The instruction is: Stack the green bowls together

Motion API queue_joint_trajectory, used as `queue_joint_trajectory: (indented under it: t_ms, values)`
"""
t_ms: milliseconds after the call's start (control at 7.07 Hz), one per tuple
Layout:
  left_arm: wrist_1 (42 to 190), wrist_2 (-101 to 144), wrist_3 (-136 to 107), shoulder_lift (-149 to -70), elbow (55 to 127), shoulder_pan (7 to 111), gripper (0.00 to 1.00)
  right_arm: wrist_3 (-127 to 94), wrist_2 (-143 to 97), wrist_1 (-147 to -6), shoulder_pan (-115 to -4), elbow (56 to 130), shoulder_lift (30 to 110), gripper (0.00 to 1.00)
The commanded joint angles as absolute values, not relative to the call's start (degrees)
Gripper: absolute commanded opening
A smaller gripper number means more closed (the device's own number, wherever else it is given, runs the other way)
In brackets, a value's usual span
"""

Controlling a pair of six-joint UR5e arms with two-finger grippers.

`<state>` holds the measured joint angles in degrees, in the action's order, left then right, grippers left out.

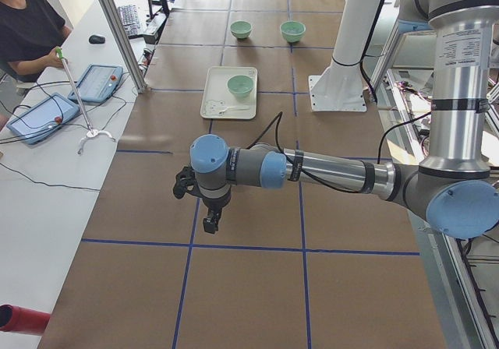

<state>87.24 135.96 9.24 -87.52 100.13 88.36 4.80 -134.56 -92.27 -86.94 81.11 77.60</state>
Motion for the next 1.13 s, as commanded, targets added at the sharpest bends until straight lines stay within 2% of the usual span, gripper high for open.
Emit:
queue_joint_trajectory:
  t_ms: [0,424,707,990]
  values:
    - [87.45,136.31,9.40,-87.45,100.80,88.42,1.00,4.83,-134.56,-91.85,-86.92,80.43,78.40,1.00]
    - [87.80,136.06,9.84,-87.19,101.08,88.42,1.00,4.75,-139.72,-91.76,-85.87,80.51,78.84,1.00]
    - [92.52,136.49,9.50,-87.19,100.90,88.16,1.00,-5.71,-140.01,-89.23,-80.11,84.52,78.84,1.00]
    - [92.81,136.41,9.49,-87.19,100.64,88.15,1.00,-24.23,-139.40,-72.08,-73.17,84.81,81.46,1.00]
